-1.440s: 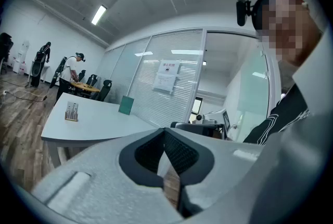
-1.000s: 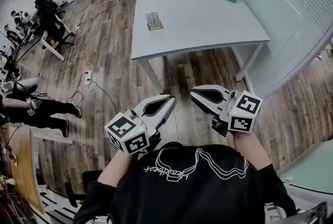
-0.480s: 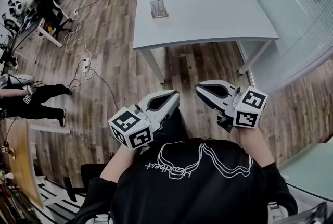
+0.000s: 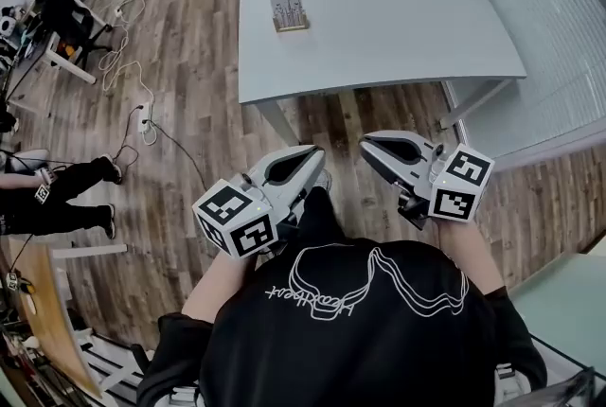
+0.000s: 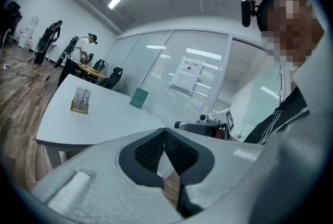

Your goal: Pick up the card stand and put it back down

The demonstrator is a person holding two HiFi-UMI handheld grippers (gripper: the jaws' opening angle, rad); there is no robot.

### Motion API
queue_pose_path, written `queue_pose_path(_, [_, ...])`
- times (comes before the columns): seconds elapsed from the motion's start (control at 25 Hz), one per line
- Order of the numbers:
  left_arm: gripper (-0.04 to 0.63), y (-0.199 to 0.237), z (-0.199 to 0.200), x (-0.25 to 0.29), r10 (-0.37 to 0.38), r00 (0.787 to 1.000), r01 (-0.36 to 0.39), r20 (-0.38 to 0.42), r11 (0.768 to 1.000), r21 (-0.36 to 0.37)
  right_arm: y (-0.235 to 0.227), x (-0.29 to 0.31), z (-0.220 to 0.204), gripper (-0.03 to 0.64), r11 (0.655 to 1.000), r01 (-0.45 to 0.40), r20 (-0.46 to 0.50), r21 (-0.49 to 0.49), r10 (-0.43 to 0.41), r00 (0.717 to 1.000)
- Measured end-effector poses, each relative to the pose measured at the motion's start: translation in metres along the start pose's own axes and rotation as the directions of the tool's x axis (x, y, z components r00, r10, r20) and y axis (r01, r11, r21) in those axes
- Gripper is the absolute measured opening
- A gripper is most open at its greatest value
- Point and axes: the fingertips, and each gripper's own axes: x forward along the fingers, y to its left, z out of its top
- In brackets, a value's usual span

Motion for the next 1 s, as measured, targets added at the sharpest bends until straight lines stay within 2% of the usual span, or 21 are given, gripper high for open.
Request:
queue_pose_path(0.16, [0.012,0.069,0.027,0.026,0.014,1.0,-0.014,-0.006,1.0,-0.024,-0.058,0.042,0.021,0.006,0.999,0.014,-0.005,0.038,-0.014,1.0])
queue_pose_path(0.36, [0.012,0.15,0.04,0.062,-0.005,0.999,-0.001,-0.044,0.993,-0.117,-0.13,0.093,0.029,0.006,0.994,0.041,-0.028,0.105,-0.038,0.999])
queue_pose_path(0.56, [0.014,0.217,0.05,0.078,0.004,0.997,-0.012,-0.079,0.994,-0.107,-0.185,0.14,0.03,0.006,0.989,0.086,-0.061,0.117,-0.079,0.995])
queue_pose_path(0.72, [0.014,0.265,0.056,0.086,0.029,0.996,-0.04,-0.089,0.992,-0.122,-0.218,0.166,0.031,0.006,0.984,0.073,-0.072,0.16,-0.062,0.995])
queue_pose_path(1.0, [0.014,0.361,0.055,0.109,0.078,0.986,-0.1,-0.146,0.983,-0.151,-0.29,0.211,0.031,0.006,0.98,0.153,-0.154,0.124,-0.133,0.979])
